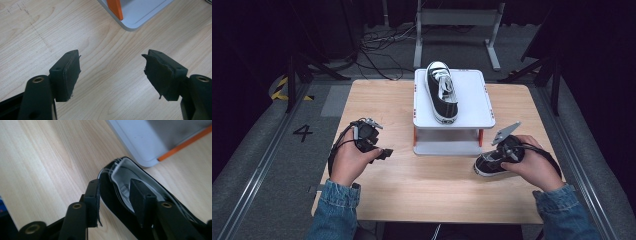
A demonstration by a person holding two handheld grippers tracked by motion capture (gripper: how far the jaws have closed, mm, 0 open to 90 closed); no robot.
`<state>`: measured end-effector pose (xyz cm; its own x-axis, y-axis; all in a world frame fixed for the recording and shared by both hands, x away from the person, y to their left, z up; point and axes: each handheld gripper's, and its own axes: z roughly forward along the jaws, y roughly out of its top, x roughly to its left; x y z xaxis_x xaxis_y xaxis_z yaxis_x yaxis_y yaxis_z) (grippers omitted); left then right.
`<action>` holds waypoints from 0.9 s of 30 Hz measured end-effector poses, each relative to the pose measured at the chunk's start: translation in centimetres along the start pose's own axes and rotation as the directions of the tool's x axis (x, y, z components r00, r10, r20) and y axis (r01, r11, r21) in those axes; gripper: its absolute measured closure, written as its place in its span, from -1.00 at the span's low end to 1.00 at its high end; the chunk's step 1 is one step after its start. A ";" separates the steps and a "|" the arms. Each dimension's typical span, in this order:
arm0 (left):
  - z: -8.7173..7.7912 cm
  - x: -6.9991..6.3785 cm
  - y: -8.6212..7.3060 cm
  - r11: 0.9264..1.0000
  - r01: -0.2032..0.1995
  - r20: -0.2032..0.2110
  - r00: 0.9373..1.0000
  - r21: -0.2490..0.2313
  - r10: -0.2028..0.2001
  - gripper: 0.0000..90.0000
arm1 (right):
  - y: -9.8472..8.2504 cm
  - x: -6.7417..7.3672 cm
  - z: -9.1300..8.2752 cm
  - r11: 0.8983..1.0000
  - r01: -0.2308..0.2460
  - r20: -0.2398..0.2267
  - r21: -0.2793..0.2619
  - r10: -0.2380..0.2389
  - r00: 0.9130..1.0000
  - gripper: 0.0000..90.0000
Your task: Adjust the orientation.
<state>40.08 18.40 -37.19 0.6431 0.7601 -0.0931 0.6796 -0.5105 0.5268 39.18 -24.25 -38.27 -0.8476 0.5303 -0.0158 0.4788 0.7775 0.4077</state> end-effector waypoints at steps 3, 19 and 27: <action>0.1 0.1 0.0 1.000 0.001 0.004 1.000 0.003 -0.001 -0.36 | 0.4 -0.1 1.3 1.000 0.014 -0.040 -0.001 -0.014 0.999 0.69; 0.8 -0.5 0.9 1.000 -0.021 0.024 1.000 0.009 0.020 -0.36 | -5.5 1.1 -3.0 0.984 0.023 -0.199 0.177 0.012 0.980 0.74; 0.8 -0.1 0.6 1.000 -0.005 0.013 1.000 0.020 0.005 -0.36 | -6.7 -1.7 -6.6 0.957 -0.280 0.043 -0.074 0.283 0.958 0.26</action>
<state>40.75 17.71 -37.56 0.6507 0.7525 -0.1017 0.6835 -0.5222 0.5100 35.89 -32.57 -34.93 -0.6665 0.7430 0.0611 0.6787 0.5709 0.4620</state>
